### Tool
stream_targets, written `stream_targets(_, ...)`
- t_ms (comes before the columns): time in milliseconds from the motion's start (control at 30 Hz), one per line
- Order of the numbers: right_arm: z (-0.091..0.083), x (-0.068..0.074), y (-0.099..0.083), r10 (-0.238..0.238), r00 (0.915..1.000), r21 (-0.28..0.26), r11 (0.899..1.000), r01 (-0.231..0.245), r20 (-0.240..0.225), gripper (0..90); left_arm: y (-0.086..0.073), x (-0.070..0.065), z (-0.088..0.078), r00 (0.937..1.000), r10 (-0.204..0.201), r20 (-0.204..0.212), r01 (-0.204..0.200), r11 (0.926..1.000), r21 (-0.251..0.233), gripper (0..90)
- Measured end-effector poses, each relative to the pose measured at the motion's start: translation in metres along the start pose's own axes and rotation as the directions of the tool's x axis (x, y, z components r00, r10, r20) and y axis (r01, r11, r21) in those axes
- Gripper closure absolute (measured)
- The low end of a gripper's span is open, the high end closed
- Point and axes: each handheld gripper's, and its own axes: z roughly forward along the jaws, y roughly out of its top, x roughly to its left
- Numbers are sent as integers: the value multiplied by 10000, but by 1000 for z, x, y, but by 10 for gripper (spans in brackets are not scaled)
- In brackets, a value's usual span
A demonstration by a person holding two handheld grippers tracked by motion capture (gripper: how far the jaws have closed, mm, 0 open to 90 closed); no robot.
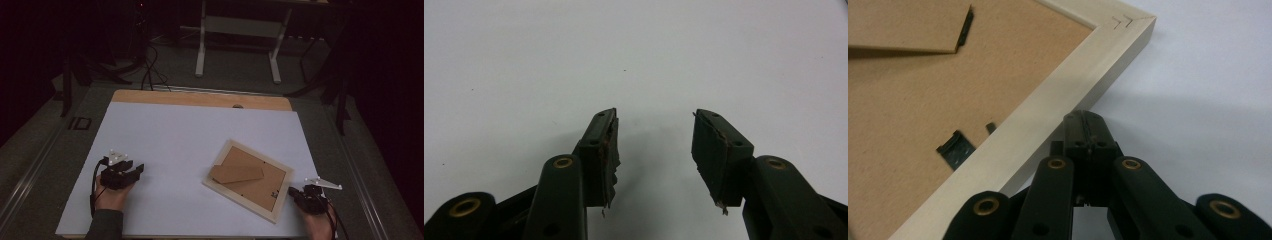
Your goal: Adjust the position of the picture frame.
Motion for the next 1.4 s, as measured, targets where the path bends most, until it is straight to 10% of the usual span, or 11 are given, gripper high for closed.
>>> stream_targets(1400,24,23,16,-964,9946,-154,9953,958,-386,899,-2,-9,3,9992,375,118,-376,9993,37,527)
